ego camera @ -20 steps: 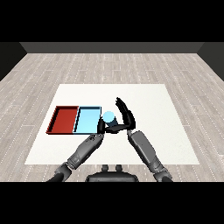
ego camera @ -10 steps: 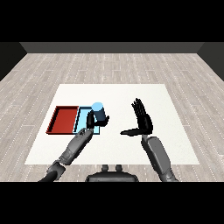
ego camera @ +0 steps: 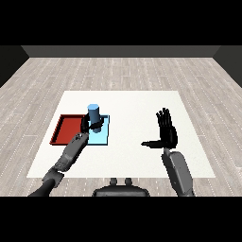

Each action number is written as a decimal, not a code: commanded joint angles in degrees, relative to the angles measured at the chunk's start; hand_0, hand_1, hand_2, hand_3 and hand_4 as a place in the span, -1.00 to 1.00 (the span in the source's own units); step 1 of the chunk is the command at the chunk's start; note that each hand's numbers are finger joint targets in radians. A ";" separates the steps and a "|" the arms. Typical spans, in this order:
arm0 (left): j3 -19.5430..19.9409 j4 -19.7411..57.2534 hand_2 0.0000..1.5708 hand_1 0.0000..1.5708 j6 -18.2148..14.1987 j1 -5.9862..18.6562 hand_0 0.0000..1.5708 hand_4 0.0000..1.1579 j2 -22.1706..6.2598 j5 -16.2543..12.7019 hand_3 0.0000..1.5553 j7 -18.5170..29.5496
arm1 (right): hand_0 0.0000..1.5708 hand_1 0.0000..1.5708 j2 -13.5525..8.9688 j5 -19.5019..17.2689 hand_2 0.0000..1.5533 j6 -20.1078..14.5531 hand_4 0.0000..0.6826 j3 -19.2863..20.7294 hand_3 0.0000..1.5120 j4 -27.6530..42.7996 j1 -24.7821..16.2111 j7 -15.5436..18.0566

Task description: Pick the blue can and put it in the blue box

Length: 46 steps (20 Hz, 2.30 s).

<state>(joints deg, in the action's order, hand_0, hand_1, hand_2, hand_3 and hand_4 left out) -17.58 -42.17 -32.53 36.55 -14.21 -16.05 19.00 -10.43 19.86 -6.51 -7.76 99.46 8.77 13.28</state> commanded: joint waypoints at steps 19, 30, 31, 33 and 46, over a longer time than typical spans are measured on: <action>9.78 38.53 0.39 0.39 1.69 10.85 0.39 -0.12 6.78 0.10 0.23 -2.74 | -1.00 -1.00 0.58 5.09 -1.00 5.14 -1.00 6.69 -1.00 -6.97 -0.70 2.70; 8.13 38.90 -1.00 -1.00 -4.20 15.16 -1.00 -1.00 3.82 3.24 -1.00 -6.42 | -1.00 -1.00 -0.09 4.31 -1.00 5.04 -1.00 6.94 -1.00 -6.26 3.10 -0.26; 9.89 37.01 -1.00 -1.00 -5.94 11.12 -1.00 -1.00 4.05 1.69 -1.00 -1.56 | -1.00 -1.00 1.74 3.09 -1.00 4.89 -1.00 6.67 -1.00 -9.35 3.95 3.18; 11.78 33.56 -1.00 -1.00 -6.06 11.49 -1.00 -1.00 3.95 0.06 -1.00 3.61 | -1.00 -1.00 1.98 1.16 -1.00 4.51 -1.00 4.96 -1.00 -8.49 2.95 3.56; 10.03 0.08 -1.00 -1.00 29.61 -0.69 -1.00 -1.00 5.06 -6.86 -1.00 23.47 | -1.00 -1.00 -2.14 0.13 -1.00 9.27 -1.00 4.43 -1.00 -10.72 -2.19 3.41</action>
